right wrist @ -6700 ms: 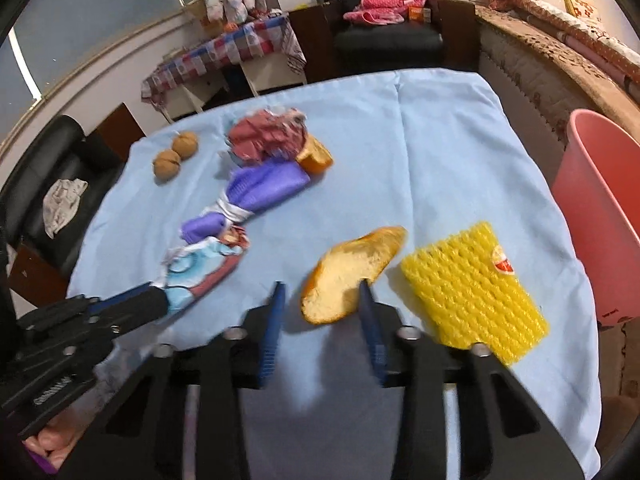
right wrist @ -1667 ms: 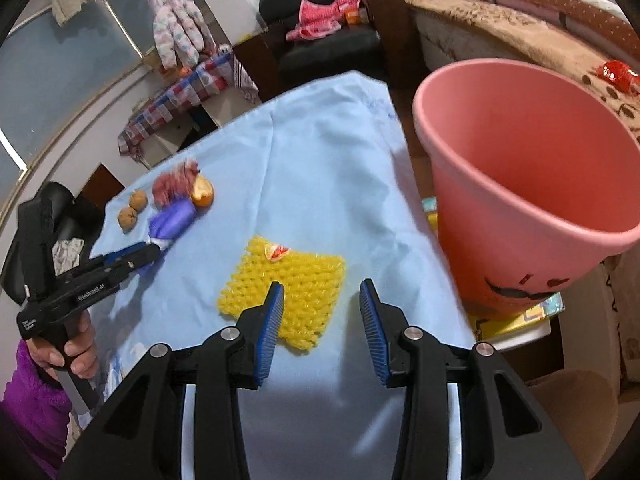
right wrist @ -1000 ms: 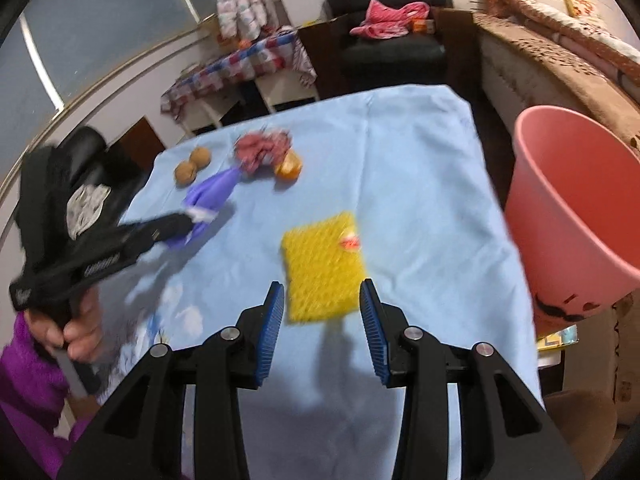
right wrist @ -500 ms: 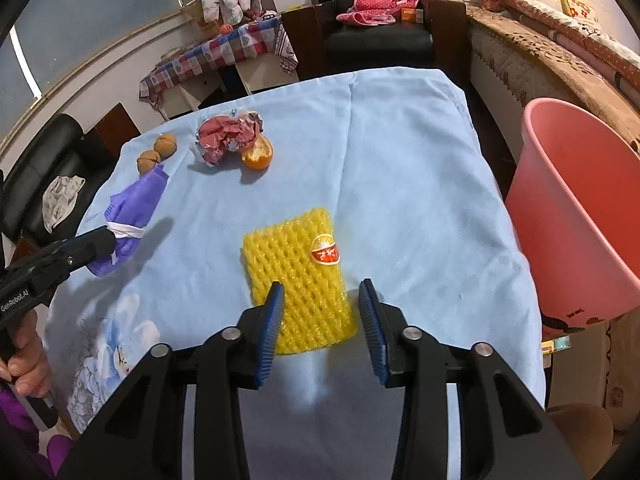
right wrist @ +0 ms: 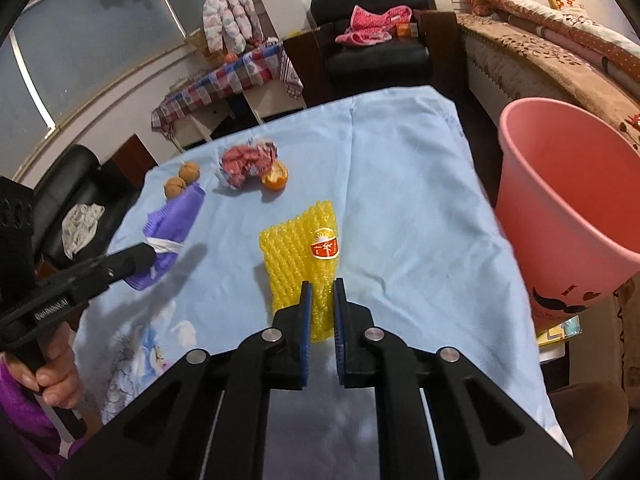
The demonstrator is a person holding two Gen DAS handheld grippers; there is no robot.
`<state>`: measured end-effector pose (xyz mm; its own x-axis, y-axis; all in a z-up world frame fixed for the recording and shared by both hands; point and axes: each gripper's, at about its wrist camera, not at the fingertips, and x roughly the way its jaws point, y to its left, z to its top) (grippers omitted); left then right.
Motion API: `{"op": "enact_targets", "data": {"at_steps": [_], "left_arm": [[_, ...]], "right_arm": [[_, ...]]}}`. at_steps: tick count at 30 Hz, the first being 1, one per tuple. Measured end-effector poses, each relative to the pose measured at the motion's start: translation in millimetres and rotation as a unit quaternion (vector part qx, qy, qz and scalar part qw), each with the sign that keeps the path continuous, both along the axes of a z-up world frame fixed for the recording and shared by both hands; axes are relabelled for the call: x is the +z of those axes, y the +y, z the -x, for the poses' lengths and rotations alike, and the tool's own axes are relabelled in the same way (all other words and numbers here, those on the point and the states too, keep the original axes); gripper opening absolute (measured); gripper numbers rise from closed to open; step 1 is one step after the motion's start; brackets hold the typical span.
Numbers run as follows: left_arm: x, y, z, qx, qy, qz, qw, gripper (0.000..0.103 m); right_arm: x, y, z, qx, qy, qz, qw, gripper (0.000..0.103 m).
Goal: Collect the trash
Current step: 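Carry the purple bag and yellow sleeve over the pink bucket and open both tools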
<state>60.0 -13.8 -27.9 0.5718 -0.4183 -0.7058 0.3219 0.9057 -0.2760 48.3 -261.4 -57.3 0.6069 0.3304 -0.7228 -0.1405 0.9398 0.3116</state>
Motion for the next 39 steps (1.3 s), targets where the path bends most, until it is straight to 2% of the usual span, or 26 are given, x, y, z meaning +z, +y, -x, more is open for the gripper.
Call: {"op": "enact_targets", "data": {"at_steps": [10, 17, 29, 39], "left_arm": [[13.0, -35.8, 3.0, -0.021, -0.015, 0.01, 0.9996, 0.019], [23.1, -73.9, -2.5, -0.048, -0.027, 0.009, 0.9984, 0.019], [38.6, -171.2, -31.0, -0.116, -0.035, 0.019, 0.9925, 0.02], [32.0, -264.3, -55.0, -0.161, -0.038, -0.005, 0.9862, 0.02]], "right_arm": [[21.8, -29.7, 10.4, -0.037, -0.034, -0.024, 0.998, 0.01], [32.5, -71.2, 15.3, -0.09, -0.056, -0.032, 0.994, 0.01], [35.1, -160.9, 18.2, -0.21, -0.083, -0.015, 0.974, 0.01], [16.0, -203.1, 7.0, -0.254, -0.065, -0.009, 0.965, 0.01]]}}
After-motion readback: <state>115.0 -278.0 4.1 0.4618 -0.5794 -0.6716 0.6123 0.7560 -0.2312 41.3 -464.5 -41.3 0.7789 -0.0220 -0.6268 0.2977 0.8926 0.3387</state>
